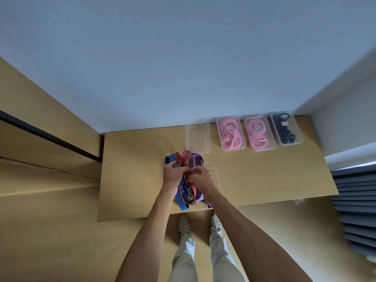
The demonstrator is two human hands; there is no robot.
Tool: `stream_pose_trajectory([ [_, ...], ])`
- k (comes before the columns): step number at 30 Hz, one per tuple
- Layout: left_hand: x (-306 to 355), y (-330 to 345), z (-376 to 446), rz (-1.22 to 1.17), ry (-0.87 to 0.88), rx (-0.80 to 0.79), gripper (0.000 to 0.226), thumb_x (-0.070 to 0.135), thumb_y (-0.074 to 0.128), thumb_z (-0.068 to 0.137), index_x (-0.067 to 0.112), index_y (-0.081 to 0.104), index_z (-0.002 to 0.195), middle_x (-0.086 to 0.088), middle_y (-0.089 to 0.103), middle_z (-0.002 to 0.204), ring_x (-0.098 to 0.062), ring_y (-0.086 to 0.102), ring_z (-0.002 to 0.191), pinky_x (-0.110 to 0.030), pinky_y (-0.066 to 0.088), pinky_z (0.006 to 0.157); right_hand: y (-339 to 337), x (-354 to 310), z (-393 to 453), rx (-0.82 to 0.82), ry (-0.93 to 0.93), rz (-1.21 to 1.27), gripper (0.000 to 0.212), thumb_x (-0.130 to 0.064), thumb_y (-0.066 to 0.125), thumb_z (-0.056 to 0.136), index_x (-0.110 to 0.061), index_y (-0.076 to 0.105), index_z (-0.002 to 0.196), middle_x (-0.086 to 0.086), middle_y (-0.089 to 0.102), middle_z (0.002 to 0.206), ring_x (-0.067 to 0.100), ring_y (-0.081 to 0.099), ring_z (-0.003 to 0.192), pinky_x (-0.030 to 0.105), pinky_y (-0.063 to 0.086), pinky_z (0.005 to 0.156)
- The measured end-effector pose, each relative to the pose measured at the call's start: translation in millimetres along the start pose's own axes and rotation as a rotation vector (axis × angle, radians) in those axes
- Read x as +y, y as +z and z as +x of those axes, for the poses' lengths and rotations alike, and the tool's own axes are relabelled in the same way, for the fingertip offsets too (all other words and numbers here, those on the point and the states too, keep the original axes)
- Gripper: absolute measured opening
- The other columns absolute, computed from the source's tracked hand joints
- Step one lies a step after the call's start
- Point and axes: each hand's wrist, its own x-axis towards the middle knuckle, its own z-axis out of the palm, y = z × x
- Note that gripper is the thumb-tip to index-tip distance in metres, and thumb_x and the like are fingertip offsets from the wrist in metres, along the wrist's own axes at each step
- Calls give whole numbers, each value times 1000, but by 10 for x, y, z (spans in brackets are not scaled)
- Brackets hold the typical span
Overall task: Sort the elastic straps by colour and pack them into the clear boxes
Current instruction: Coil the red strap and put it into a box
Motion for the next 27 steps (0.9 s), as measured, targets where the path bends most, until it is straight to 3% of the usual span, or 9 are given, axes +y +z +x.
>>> stream_pose_trajectory([
  [2,186,0,-112,-16,55,-83,18,-5,67,75,10,75,76,-8,68,67,-22,63,61,-31,52,57,-77,-141,-65,22,-42,-10,20,-4,61,75,-16,72,87,-2,67,75,16,63,69,22,52,57],
  [4,395,4,-232,-14,120,-170,22,-2,65,69,16,77,73,0,64,60,-15,59,53,-22,46,50,-164,-313,-103,61,-81,-22,20,-7,60,76,-21,73,82,0,69,78,20,63,75,29,54,68],
  [6,598,12,-328,-9,175,-229,26,3,64,64,12,78,83,-7,68,69,-21,64,63,-27,51,57,-244,-520,-151,125,-119,20,15,-7,61,77,-17,71,82,6,70,82,24,65,80,39,55,75],
  [9,891,11,-450,50,278,-264,30,4,62,63,13,77,88,-9,68,73,-26,64,70,-36,51,67,-327,-831,-235,213,-227,24,13,-6,59,78,-8,68,87,1,65,76,18,58,73,28,46,60],
  [15,1479,-46,-747,102,442,-382,34,2,58,66,21,75,90,4,63,60,-14,60,54,-29,52,50,-501,-1243,-488,425,-389,133,10,-6,62,77,-5,63,88,1,62,73,7,55,61,13,41,51],
  [18,1694,-37,-896,124,530,-427,39,2,57,70,22,75,99,3,70,70,-10,63,62,-18,48,56,-637,-1325,-595,591,-477,152,36,-7,68,75,-11,56,108,-1,59,100,17,55,90,24,42,69],
  [21,1832,35,-1033,161,584,-481,39,2,56,73,19,73,103,5,67,69,-10,60,59,-19,45,54,-772,-1389,-646,552,-626,45,54,-2,71,77,-13,57,128,-9,57,119,7,51,106,25,45,88],
  [24,1905,151,-1116,150,593,-501,36,5,54,76,19,71,105,0,67,69,-16,58,58,-31,48,52,-886,-1407,-691,482,-646,64,20,-3,66,83,-16,71,97,-9,70,81,11,63,73,30,50,65],
  [27,1925,306,-1135,146,569,-461,32,7,55,76,18,70,103,-4,69,74,-21,60,62,-39,52,56,-988,-1362,-710,497,-624,72,11,-5,65,83,-16,69,85,-7,68,71,17,65,67,28,49,59],
])
